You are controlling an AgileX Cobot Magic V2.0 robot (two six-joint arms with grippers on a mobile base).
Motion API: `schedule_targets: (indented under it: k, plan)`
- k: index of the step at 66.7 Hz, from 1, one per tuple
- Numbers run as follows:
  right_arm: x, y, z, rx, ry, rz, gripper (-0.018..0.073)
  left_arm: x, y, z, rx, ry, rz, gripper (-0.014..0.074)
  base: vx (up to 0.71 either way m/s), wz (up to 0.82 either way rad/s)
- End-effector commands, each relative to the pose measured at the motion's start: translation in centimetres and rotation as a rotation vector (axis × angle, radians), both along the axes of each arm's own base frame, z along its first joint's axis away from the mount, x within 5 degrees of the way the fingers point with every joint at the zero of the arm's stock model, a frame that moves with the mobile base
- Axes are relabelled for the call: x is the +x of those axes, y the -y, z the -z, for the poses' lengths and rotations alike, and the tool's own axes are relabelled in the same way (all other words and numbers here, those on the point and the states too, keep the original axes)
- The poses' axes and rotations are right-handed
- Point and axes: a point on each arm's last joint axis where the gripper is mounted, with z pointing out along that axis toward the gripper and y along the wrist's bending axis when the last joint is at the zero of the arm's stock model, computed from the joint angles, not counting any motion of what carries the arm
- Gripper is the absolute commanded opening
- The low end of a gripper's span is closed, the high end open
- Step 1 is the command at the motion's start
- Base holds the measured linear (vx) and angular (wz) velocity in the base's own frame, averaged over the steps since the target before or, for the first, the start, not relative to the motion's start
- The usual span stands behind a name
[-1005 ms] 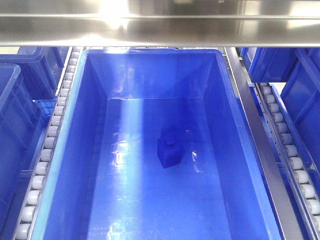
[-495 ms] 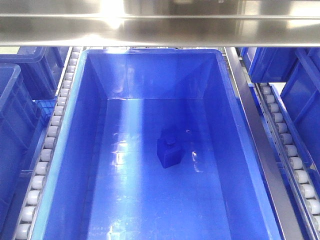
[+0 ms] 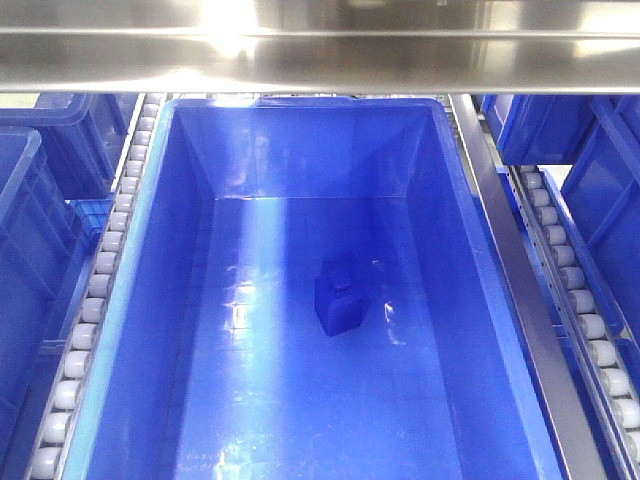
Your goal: Pour parts from conveyor to right shelf
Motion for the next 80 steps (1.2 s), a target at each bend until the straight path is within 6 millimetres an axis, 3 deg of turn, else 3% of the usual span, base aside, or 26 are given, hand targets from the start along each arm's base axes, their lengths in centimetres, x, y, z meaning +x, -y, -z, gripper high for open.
schedule_targets:
  k: [1, 8, 80]
  plan:
    - [0.1, 0.0, -0.2, 0.026, 0.147, 0.000, -0.0009, -0.2, 0.1, -1.3, -0.012, 0.098, 0.008, -0.0006, 0.00, 0.00]
    - [0.3, 0.0, 1.0, 0.051, 0.164, 0.000, -0.0009, -0.2, 0.1, -1.3, -0.012, 0.098, 0.008, -0.0006, 0.00, 0.00]
    - [0.3, 0.0, 0.9, 0.036, 0.174, 0.000, -0.0009, -0.2, 0.1, -1.3, -0.012, 0.098, 0.008, -0.0006, 0.00, 0.00]
